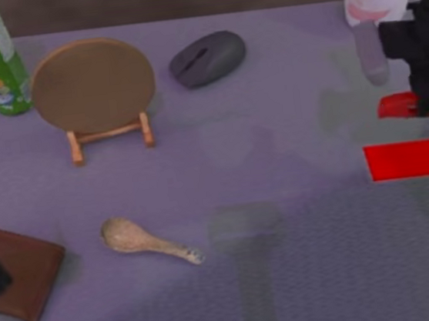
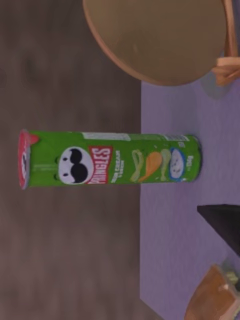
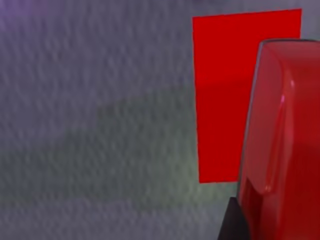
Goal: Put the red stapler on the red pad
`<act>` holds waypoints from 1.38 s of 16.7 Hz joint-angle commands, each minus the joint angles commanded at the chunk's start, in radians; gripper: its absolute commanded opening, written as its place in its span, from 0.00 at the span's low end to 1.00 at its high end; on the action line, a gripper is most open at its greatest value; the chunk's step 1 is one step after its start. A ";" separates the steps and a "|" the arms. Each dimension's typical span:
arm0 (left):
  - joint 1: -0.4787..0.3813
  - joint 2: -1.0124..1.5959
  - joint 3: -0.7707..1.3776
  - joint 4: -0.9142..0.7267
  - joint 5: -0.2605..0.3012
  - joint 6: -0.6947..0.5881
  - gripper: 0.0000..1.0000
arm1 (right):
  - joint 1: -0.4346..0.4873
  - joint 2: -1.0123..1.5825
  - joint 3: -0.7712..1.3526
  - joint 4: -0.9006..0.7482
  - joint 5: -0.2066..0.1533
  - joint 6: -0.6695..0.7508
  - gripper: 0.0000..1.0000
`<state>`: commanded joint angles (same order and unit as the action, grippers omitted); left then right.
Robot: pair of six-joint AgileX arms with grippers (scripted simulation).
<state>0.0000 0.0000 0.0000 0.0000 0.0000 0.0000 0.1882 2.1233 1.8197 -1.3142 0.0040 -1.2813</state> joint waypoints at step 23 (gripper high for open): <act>0.000 0.000 0.000 0.000 0.000 0.000 1.00 | -0.032 0.083 -0.236 0.360 -0.002 -0.132 0.00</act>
<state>0.0000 0.0000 0.0000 0.0000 0.0000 0.0000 0.1567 2.2062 1.5841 -0.9546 0.0024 -1.4138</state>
